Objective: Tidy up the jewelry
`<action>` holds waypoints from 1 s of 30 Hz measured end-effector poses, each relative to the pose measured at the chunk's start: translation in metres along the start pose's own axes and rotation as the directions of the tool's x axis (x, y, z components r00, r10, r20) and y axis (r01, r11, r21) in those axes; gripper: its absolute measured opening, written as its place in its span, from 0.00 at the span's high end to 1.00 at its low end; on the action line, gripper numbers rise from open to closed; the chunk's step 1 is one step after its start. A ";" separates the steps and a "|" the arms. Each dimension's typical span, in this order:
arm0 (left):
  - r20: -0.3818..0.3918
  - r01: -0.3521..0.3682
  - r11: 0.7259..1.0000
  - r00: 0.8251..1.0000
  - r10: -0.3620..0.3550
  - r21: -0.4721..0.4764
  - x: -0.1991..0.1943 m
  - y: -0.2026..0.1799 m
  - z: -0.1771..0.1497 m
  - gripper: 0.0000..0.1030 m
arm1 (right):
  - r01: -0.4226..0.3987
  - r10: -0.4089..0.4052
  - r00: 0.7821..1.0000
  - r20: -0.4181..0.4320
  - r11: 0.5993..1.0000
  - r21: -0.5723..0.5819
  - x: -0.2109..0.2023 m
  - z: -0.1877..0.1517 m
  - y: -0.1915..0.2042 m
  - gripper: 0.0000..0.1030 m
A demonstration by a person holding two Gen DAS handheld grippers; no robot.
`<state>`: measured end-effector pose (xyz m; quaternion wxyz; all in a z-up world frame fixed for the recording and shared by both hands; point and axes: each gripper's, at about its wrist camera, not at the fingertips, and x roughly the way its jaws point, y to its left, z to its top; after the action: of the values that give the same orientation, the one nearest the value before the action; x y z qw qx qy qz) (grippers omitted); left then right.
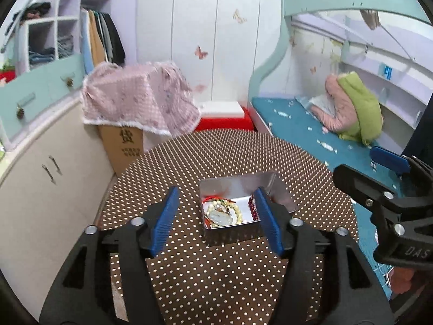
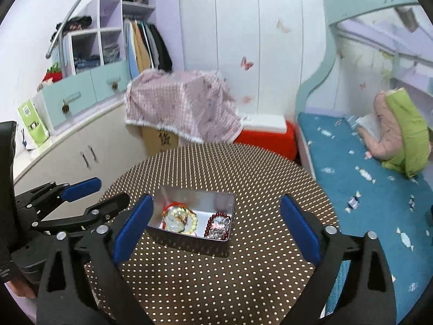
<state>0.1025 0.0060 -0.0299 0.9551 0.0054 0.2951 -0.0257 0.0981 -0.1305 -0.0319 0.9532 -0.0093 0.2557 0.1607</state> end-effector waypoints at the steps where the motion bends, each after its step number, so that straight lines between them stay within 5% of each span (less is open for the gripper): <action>1: 0.024 -0.006 1.000 1.000 0.006 -0.001 -0.011 0.000 0.000 0.38 | 0.007 -0.007 1.000 0.015 1.000 0.001 -0.007 0.000 0.001 0.09; 10: 0.120 -0.021 1.000 0.993 0.022 -0.008 -0.063 0.000 0.001 0.31 | 0.050 -0.050 0.993 0.107 0.999 0.005 -0.046 -0.005 0.014 0.07; 30: 0.135 -0.029 0.999 0.990 0.026 0.017 -0.069 -0.006 -0.003 0.28 | 0.111 -0.109 0.986 0.126 0.994 -0.007 -0.058 -0.017 0.022 0.07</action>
<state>0.0434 0.0031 0.0068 0.9731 0.0170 0.2294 -0.0156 0.0351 -0.1287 -0.0168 0.9747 -0.0199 0.1934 0.1100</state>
